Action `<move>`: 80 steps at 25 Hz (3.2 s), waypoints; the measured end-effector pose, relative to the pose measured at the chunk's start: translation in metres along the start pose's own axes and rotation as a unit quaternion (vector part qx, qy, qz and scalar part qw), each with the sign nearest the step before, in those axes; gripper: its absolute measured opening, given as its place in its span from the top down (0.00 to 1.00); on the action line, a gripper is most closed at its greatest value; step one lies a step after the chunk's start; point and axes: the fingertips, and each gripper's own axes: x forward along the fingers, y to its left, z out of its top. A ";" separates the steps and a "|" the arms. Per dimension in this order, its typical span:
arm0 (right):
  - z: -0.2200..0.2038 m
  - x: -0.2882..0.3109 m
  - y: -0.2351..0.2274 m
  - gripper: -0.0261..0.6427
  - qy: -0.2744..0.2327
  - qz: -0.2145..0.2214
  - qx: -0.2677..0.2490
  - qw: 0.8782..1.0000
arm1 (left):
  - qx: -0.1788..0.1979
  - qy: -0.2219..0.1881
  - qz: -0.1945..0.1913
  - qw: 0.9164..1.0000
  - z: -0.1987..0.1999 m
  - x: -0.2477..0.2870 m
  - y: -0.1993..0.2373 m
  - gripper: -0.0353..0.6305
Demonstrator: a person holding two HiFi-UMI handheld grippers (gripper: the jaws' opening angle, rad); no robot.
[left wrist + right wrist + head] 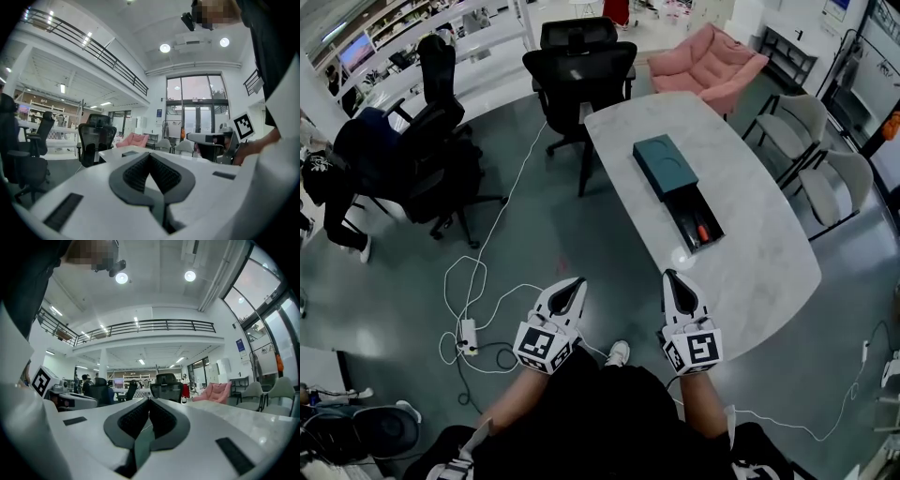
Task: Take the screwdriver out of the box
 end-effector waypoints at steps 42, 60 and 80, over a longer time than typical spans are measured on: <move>-0.012 0.161 -0.076 0.92 0.020 -0.171 0.003 0.985 | 0.004 -0.018 -0.201 0.979 0.048 0.208 0.107 0.94; -0.020 0.169 -0.187 0.92 0.016 -0.184 0.018 0.983 | 0.025 0.023 -0.227 0.973 0.036 0.311 0.068 0.94; -0.047 0.168 -0.260 0.92 0.064 -0.210 0.049 0.974 | 0.034 0.034 -0.279 0.959 0.037 0.385 0.044 0.94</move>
